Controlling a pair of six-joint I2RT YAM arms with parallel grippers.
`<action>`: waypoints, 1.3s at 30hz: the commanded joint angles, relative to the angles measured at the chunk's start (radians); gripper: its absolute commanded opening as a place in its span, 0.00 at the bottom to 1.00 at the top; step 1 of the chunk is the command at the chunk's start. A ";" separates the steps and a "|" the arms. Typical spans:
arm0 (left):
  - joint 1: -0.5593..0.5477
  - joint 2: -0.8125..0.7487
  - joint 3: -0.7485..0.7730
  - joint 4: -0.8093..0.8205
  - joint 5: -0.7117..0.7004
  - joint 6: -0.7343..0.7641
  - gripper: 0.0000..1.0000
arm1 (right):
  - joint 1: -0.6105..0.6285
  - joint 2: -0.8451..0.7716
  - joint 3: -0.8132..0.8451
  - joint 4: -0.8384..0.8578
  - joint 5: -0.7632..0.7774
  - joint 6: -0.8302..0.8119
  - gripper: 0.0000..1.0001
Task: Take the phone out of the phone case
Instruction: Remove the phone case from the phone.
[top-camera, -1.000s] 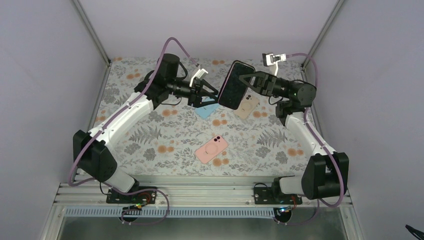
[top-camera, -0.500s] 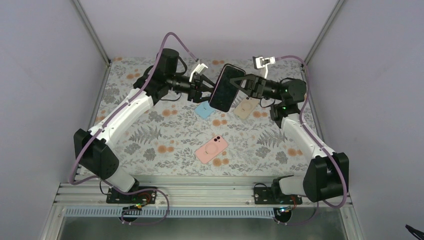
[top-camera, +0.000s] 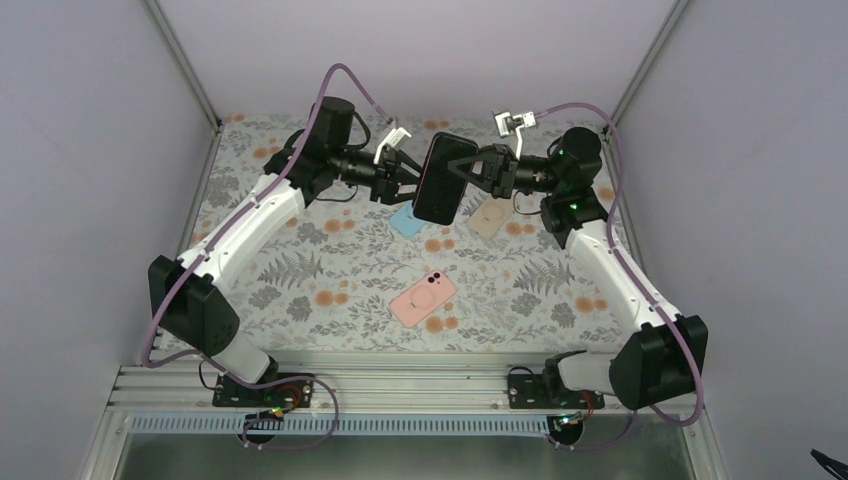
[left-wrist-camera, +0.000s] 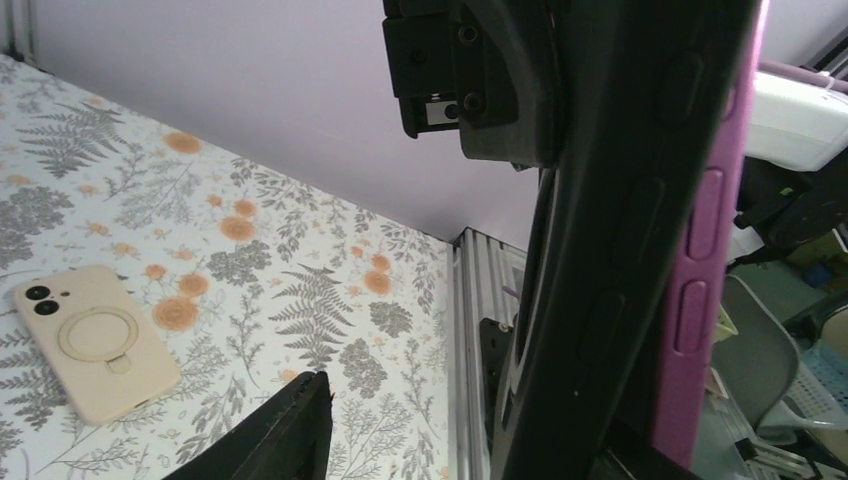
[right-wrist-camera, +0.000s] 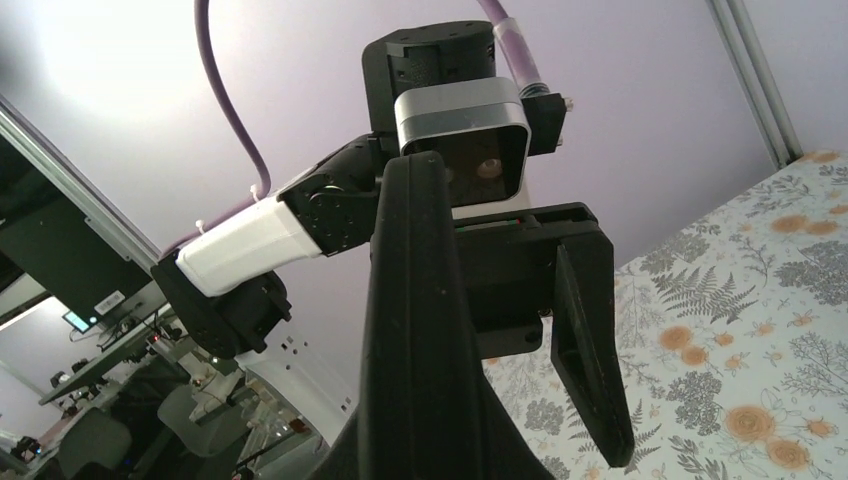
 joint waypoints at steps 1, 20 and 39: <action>-0.015 -0.013 0.023 0.171 0.056 -0.050 0.49 | 0.082 0.034 -0.002 -0.147 -0.163 -0.076 0.04; 0.080 -0.033 -0.314 0.702 0.143 -0.586 0.03 | 0.050 0.209 0.093 -0.211 -0.163 -0.099 0.17; 0.134 -0.017 -0.430 0.847 0.088 -0.784 0.02 | -0.031 0.175 0.200 -0.419 -0.022 -0.303 0.83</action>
